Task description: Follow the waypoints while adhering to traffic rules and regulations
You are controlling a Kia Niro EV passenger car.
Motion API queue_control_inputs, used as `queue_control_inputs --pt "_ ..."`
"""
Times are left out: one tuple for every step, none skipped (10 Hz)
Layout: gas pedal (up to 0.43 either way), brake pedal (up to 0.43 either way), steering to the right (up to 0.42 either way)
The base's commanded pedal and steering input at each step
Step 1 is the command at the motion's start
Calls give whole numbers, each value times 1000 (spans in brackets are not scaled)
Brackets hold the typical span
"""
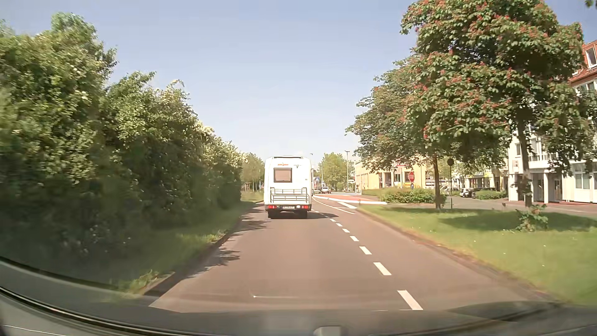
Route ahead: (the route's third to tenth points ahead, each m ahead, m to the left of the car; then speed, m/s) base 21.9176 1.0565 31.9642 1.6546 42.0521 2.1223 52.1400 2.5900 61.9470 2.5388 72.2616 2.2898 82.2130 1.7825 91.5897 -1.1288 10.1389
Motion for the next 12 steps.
queue_control_inputs --pt "0 49 -19" --pt "0 67 -19" --pt "0 79 -18" --pt "0 85 -17" --pt "0 79 -17" --pt "0 85 -17" --pt "0 79 -16" --pt "0 79 -15" --pt "0 85 -13" --pt "0 85 -13" --pt "0 85 -13" --pt "0 85 -13"
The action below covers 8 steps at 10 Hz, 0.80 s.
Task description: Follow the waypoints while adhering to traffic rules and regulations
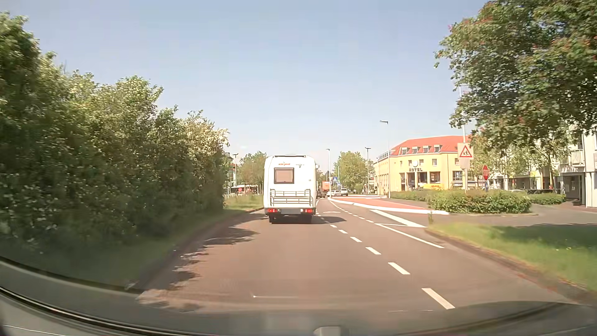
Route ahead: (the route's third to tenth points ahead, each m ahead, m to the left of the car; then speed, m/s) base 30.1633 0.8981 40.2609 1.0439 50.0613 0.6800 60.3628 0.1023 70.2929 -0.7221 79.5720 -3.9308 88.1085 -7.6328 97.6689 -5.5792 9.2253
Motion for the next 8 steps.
queue_control_inputs --pt "0 98 -13" --pt "0 104 -13" --pt "0 110 -12" --pt "0 116 -12" --pt "0 116 -12" --pt "0 128 -12" --pt "0 140 -12" --pt "0 165 -11"
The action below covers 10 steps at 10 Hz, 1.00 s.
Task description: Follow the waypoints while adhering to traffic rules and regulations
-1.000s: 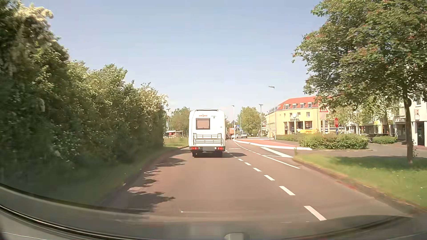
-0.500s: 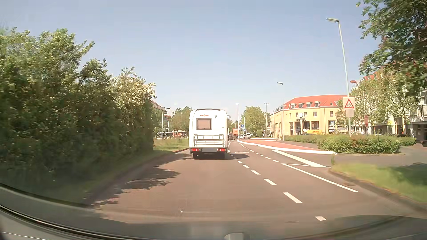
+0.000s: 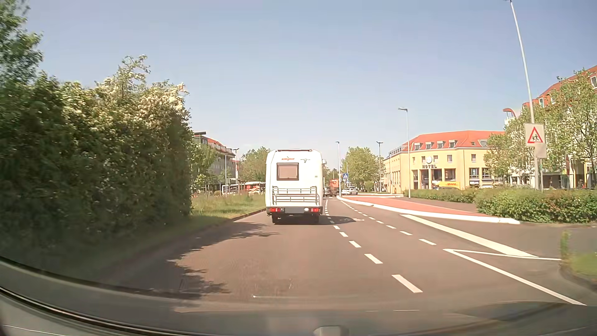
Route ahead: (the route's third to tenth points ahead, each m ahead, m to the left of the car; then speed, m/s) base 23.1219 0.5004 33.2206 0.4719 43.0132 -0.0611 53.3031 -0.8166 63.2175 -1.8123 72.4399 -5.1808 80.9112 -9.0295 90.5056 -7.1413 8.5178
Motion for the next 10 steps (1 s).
queue_control_inputs --pt "0 177 -11" --pt "0 177 -11" --pt "0 183 -10" --pt "0 183 -10" --pt "0 189 -9" --pt "0 195 -9" --pt "0 195 -9" --pt "0 201 -9" --pt "0 201 -9" --pt "0 201 -9"
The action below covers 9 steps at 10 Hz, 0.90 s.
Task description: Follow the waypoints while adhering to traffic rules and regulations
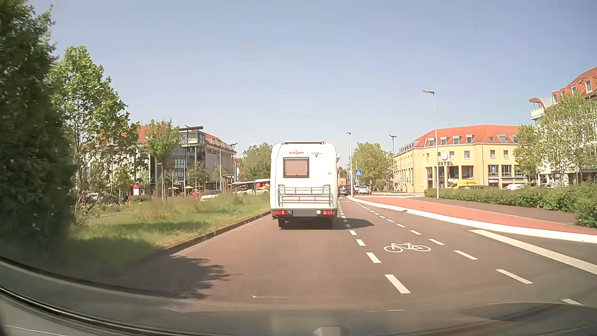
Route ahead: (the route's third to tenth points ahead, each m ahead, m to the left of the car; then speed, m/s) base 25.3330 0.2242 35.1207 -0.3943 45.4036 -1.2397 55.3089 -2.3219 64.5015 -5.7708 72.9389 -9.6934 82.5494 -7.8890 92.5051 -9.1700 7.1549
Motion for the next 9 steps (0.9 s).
queue_control_inputs --pt "0 207 -9" --pt "0 207 -8" --pt "0 207 -7" --pt "0 207 -4" --pt "0 207 -3" --pt "0 207 -2" --pt "0 207 -2" --pt "0 207 0" --pt "0 201 2"
